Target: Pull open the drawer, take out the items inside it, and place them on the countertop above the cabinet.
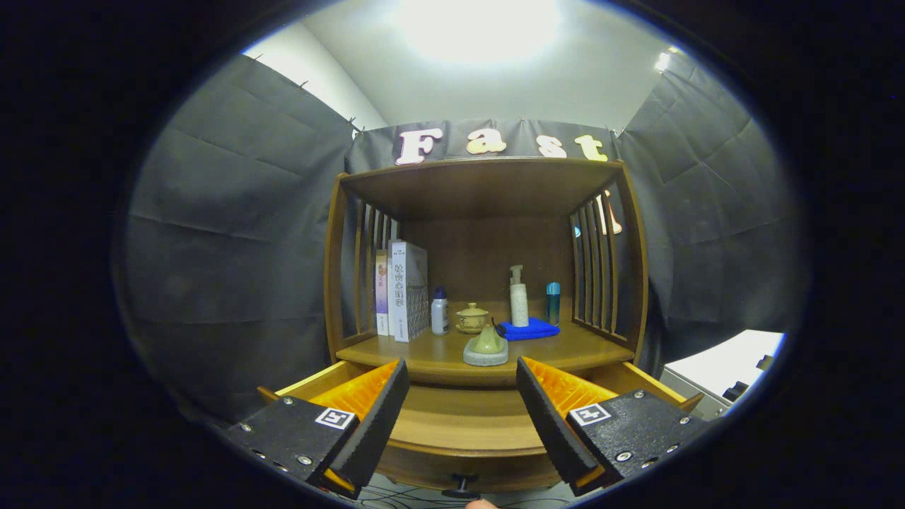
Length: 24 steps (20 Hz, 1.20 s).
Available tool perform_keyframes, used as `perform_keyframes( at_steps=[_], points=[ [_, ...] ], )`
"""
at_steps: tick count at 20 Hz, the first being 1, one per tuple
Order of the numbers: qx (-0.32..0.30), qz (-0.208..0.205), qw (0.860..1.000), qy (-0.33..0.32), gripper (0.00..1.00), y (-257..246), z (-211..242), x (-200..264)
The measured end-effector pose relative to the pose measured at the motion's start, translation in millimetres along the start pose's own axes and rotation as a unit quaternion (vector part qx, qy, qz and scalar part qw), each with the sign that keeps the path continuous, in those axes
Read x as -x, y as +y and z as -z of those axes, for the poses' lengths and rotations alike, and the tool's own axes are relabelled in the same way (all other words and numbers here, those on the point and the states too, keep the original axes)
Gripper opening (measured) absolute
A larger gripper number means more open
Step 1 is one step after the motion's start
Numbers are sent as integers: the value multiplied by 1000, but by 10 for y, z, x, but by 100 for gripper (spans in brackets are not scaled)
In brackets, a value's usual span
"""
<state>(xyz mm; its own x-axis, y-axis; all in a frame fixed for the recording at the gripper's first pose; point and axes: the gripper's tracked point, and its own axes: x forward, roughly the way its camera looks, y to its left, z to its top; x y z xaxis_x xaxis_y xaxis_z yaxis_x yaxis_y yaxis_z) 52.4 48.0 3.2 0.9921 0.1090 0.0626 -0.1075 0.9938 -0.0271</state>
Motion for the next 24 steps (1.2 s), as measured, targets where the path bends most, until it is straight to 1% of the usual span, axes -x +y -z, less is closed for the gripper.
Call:
perform_keyframes(
  at_steps=[4, 11, 16, 19, 24],
  points=[
    [6, -7, 1000, 8, 95, 72, 254, 175],
    [0, -6, 1000, 27, 95, 120, 706, 400],
    [13, -1, 999, 52, 95, 125, 1077, 453],
    [7, 0, 998, 59, 95, 107, 1217, 432],
    [9, 14, 996, 83, 95, 35, 1478, 385]
  ],
)
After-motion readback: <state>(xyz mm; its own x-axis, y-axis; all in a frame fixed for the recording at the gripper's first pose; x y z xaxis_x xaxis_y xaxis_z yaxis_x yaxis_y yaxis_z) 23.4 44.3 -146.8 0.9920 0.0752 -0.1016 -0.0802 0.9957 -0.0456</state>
